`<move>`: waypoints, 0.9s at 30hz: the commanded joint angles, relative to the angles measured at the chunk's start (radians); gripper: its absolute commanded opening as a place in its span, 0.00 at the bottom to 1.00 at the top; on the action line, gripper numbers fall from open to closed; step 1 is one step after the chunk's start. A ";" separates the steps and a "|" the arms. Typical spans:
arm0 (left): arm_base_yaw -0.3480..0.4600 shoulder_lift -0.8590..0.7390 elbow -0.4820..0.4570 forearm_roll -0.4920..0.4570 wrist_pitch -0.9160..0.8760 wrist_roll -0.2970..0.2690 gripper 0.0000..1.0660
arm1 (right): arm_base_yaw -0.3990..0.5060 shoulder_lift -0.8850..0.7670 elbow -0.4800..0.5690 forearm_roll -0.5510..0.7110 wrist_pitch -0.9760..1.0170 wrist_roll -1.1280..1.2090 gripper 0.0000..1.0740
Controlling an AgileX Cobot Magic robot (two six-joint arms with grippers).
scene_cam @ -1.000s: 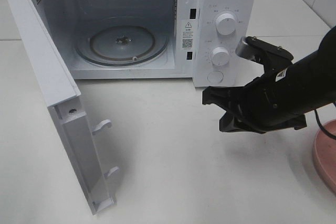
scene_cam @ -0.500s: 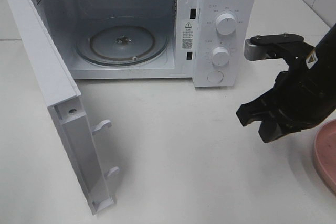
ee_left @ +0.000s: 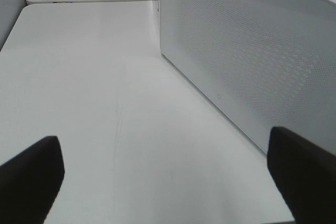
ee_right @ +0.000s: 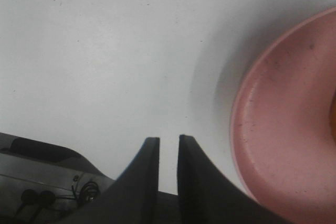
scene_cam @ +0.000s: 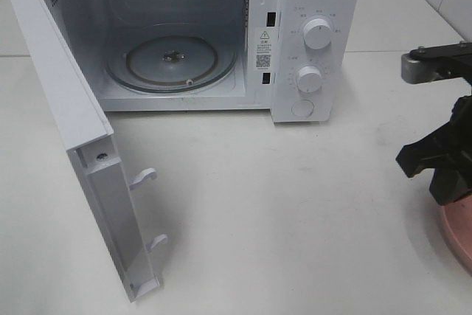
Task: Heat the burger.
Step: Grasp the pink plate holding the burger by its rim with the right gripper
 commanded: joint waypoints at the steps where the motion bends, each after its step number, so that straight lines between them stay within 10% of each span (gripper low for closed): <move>1: 0.002 -0.021 0.004 -0.004 -0.008 0.003 0.97 | -0.055 -0.047 -0.009 -0.037 0.027 -0.011 0.16; 16: 0.002 -0.021 0.004 -0.004 -0.008 0.003 0.97 | -0.096 -0.077 -0.009 -0.068 0.041 -0.015 0.29; 23: 0.002 -0.021 0.004 -0.004 -0.008 0.003 0.97 | -0.096 -0.077 -0.009 -0.080 0.001 -0.017 0.83; 27: 0.002 -0.021 0.004 -0.004 -0.008 0.003 0.97 | -0.096 -0.077 -0.009 -0.085 0.002 -0.020 0.91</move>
